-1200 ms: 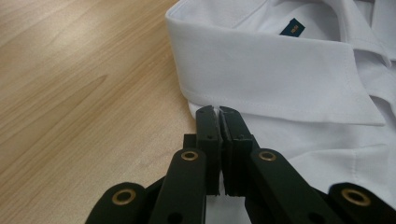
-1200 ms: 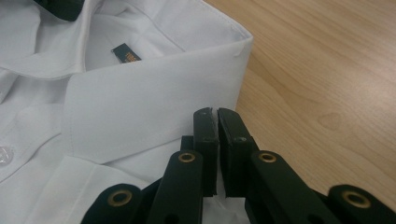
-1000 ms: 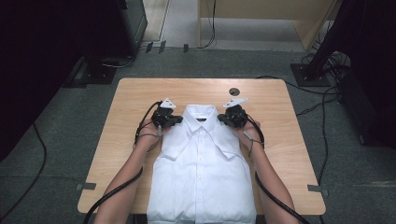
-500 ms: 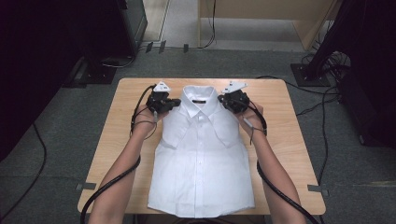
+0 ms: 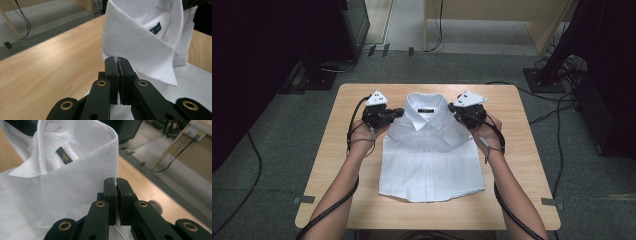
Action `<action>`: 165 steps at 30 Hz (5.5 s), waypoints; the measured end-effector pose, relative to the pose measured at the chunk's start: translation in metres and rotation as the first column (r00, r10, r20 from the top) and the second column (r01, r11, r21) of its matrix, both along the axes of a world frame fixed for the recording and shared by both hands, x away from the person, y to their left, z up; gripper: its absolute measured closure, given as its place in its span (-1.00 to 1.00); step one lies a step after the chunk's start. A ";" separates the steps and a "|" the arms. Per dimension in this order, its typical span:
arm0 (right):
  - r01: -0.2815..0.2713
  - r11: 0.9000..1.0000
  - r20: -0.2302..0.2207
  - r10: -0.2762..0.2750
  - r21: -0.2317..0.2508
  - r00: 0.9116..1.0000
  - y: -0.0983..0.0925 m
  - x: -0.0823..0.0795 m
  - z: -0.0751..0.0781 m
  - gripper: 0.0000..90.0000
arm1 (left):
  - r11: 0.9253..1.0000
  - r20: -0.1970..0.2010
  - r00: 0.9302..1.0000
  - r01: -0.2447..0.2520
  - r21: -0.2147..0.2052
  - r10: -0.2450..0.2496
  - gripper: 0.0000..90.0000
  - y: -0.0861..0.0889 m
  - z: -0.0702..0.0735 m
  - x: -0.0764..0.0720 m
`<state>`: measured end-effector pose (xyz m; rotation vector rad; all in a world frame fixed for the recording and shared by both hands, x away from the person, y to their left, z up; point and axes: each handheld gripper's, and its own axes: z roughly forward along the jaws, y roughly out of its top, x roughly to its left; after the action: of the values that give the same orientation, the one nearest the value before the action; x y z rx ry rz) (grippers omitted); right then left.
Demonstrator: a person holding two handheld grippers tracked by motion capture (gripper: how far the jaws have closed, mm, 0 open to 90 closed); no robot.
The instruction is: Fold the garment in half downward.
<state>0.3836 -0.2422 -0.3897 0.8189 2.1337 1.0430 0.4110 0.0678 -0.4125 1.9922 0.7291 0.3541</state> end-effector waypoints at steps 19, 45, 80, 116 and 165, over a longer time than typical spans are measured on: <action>-0.034 0.999 -0.231 0.040 0.029 0.972 0.000 -0.066 -0.050 0.97 | 0.988 -0.150 0.989 0.009 0.152 0.014 0.96 -0.005 -0.035 -0.066; -0.126 0.985 -0.439 0.164 0.114 0.883 -0.025 -0.077 -0.065 0.36 | 0.989 -0.298 0.952 0.104 0.106 -0.068 0.43 0.003 -0.049 -0.082; -0.137 0.968 -0.485 0.224 0.209 0.845 -0.034 -0.045 -0.095 0.02 | 0.987 -0.294 0.952 0.121 0.108 -0.084 -0.04 -0.003 -0.062 -0.055; -0.132 0.985 -0.276 0.158 0.111 0.948 -0.028 -0.083 -0.079 -0.60 | 0.972 -0.228 0.967 0.154 0.177 -0.112 -0.54 0.000 -0.063 -0.080; -0.181 0.982 -0.370 0.186 0.049 0.910 -0.004 -0.080 -0.111 -0.63 | 0.979 -0.155 0.988 0.052 0.197 -0.021 -0.54 0.017 -0.091 -0.065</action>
<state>0.3040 -0.2462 -0.5004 0.8942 2.5697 1.0629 0.3463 0.0849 -0.5031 2.2392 0.7758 0.2640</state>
